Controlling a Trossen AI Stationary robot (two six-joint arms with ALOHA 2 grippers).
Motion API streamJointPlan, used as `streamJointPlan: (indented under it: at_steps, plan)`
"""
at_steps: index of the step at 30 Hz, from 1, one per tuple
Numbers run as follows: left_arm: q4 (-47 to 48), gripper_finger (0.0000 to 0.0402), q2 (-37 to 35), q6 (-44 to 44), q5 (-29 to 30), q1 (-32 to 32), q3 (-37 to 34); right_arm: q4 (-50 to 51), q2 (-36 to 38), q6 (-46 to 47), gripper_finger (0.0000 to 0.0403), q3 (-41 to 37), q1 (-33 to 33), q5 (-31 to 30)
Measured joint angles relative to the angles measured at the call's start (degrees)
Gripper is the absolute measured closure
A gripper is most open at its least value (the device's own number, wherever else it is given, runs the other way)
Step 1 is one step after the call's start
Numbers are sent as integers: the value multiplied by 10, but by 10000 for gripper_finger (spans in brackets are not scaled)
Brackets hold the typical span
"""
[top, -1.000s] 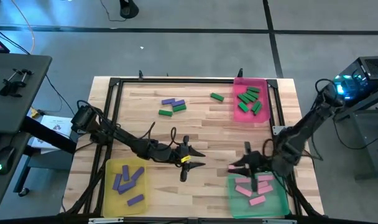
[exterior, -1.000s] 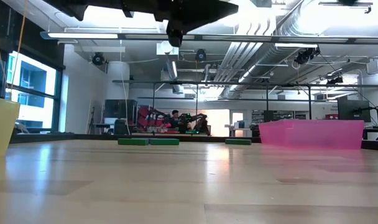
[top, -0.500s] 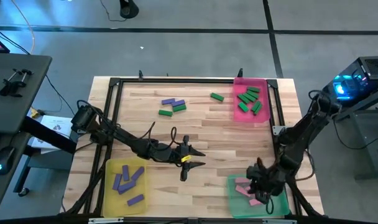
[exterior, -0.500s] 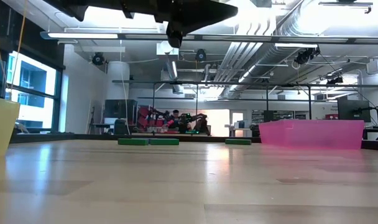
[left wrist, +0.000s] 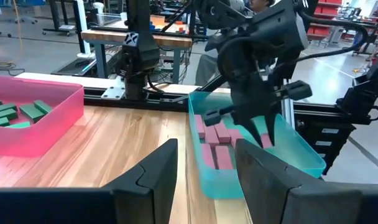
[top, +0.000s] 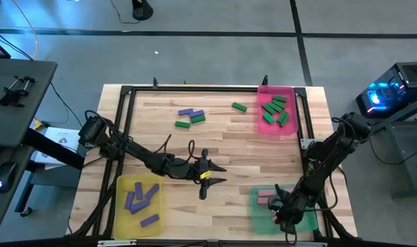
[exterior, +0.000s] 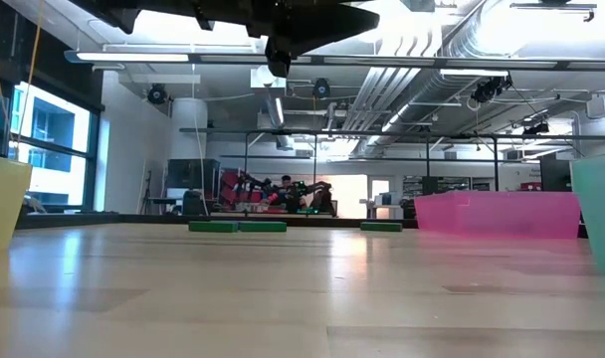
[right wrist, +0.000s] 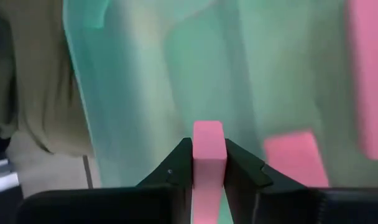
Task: Sort blocks
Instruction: Put the pink block into the green bin, then put the green block into the pink bin
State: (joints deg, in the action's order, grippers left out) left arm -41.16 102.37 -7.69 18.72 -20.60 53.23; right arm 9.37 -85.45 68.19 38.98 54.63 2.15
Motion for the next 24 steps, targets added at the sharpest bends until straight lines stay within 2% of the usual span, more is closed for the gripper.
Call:
streamJointPlan:
  at_steps: [6,14,18,21,24]
  plan:
    - [0,252,0,-1,0,0,0,-18,4,-26,342,0,-3,4]
    - [-2,252,0,-1,0,0,0,-15,27,-21,280,0,-22,8]
    - [-1,252,0,3,0,0,0,-6,39,-23,267,0,-30,30]
    - [0,252,-1,7,3,0,0,-1,50,-45,266,0,-29,-9]
    - [37,252,-20,-13,45,0,0,11,66,-77,265,0,-22,-72]
